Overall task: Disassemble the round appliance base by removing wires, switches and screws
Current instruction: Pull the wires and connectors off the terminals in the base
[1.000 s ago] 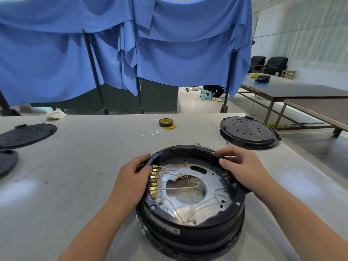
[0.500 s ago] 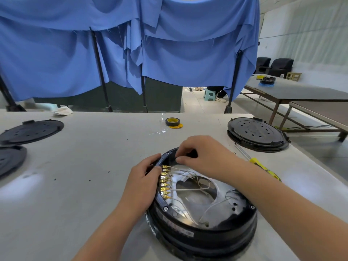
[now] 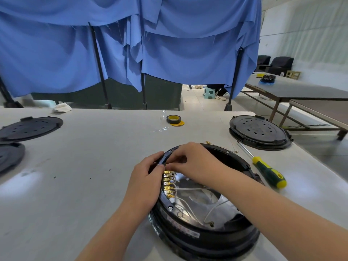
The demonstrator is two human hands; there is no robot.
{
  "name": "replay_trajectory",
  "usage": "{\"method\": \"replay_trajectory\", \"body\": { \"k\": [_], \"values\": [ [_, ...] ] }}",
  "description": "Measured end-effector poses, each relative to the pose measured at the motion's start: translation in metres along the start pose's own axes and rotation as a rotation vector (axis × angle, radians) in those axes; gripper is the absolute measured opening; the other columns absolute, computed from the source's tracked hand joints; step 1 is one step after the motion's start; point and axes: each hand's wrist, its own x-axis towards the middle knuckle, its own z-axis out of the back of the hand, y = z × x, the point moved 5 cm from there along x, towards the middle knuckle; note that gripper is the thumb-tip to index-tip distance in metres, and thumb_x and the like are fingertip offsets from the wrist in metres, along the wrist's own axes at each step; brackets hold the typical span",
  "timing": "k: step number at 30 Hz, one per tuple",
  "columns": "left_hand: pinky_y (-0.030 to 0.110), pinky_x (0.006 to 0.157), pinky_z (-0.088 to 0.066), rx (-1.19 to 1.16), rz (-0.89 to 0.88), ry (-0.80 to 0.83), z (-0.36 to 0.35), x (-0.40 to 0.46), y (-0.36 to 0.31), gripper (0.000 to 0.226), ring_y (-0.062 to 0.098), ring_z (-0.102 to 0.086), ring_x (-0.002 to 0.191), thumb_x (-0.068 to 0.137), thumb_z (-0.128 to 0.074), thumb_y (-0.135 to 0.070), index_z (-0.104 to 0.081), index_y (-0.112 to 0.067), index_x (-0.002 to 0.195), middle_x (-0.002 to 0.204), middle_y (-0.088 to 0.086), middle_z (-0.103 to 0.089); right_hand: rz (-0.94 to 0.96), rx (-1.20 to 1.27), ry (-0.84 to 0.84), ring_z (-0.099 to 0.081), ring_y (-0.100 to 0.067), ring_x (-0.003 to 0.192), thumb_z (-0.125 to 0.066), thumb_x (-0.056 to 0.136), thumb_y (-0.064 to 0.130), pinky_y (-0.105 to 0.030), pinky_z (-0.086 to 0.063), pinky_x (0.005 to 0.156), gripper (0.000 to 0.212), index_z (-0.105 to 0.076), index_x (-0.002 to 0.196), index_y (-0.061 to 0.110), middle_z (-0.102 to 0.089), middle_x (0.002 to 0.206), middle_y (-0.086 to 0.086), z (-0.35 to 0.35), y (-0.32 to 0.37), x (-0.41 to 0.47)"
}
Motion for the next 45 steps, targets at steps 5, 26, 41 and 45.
{"method": "replay_trajectory", "body": {
  "k": [5, 26, 41, 45],
  "values": [
    [0.04, 0.103, -0.044, -0.001, -0.004, 0.0, 0.0, 0.0, -0.001, 0.041, 0.016, -0.058, 0.115, 0.091, -0.05, -0.002, -0.06, -0.017, 0.128, 0.124, 0.001, -0.064, 0.015, -0.047, -0.012, -0.063, -0.009, 0.08, -0.066, 0.084, 0.031, -0.037, -0.053, 0.079, 0.014, -0.076, 0.091, 0.023, -0.072, 0.084, 0.007, -0.002, 0.001, 0.0],
    [0.027, 0.091, -0.046, -0.018, 0.003, -0.001, 0.0, 0.002, 0.0, 0.041, 0.012, -0.061, 0.106, 0.089, -0.05, -0.001, -0.062, -0.018, 0.125, 0.118, -0.001, -0.067, 0.044, -0.101, -0.084, -0.059, -0.007, 0.078, -0.065, 0.083, 0.028, -0.031, -0.051, 0.073, 0.008, -0.073, 0.084, 0.024, -0.066, 0.081, 0.01, 0.0, -0.004, -0.003],
    [0.031, 0.093, -0.048, -0.028, 0.031, 0.014, 0.001, 0.001, 0.002, 0.04, 0.013, -0.062, 0.106, 0.09, -0.052, -0.005, -0.063, -0.025, 0.123, 0.117, -0.003, -0.067, 0.004, 0.272, -0.356, -0.068, -0.01, 0.063, -0.07, 0.084, 0.026, -0.023, -0.058, 0.066, 0.004, -0.072, 0.086, 0.024, -0.068, 0.082, 0.005, 0.067, -0.006, 0.009],
    [0.025, 0.09, -0.046, -0.024, 0.028, 0.022, 0.001, 0.001, 0.002, 0.04, 0.011, -0.061, 0.109, 0.09, -0.051, -0.005, -0.062, -0.024, 0.124, 0.118, -0.005, -0.066, -0.086, 0.16, -0.287, -0.064, -0.005, 0.059, -0.072, 0.083, 0.023, -0.022, -0.058, 0.063, 0.003, -0.073, 0.08, 0.022, -0.07, 0.077, 0.0, 0.093, -0.026, 0.031]
  ]
}}
